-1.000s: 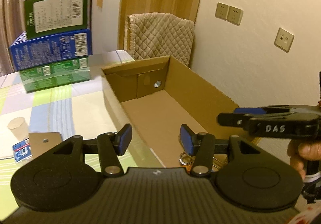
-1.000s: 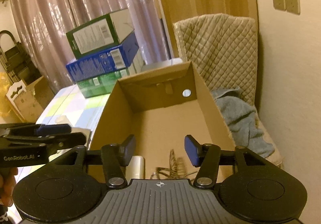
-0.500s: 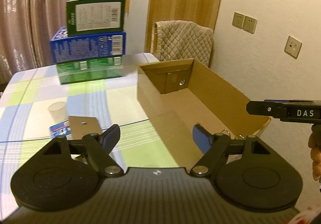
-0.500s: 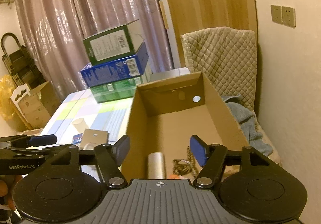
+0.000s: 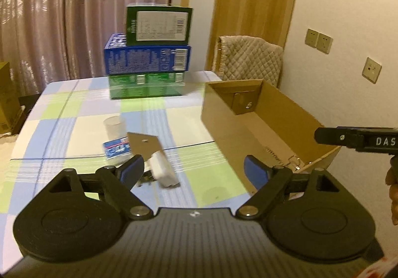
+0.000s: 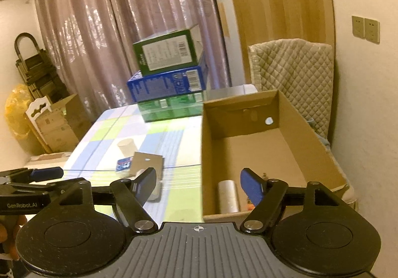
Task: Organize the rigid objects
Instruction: 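Move both tools back over the white plugs on the table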
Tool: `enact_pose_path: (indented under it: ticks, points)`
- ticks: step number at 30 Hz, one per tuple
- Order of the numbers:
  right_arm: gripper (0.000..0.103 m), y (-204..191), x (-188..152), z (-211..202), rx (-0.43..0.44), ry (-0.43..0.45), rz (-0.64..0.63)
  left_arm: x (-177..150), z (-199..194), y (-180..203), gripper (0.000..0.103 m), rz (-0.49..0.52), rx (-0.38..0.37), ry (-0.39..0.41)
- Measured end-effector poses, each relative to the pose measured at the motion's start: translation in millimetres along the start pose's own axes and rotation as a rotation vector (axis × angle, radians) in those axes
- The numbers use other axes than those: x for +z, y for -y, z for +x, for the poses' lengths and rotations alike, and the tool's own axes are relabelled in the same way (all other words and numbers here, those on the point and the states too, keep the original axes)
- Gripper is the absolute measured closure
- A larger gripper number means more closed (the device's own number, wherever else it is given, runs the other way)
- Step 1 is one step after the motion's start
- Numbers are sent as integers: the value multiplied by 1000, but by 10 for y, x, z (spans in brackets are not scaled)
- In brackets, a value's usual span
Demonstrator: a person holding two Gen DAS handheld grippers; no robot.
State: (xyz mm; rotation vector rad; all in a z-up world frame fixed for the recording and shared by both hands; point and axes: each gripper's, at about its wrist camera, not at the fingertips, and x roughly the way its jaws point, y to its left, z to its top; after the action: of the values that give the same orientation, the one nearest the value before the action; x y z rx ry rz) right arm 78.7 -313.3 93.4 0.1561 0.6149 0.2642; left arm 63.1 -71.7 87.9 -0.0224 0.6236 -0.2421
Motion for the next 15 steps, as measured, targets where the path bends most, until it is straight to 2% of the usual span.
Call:
enact_pose_path:
  ticks: [7,15]
  points:
    - [30,-302,-72,51,47,-1,-17,-178,-185,-388,18,-57,42,1]
    - [30,-639,-171,296,103,-34,-41,-287,-271,-738,18,-71,111,-12]
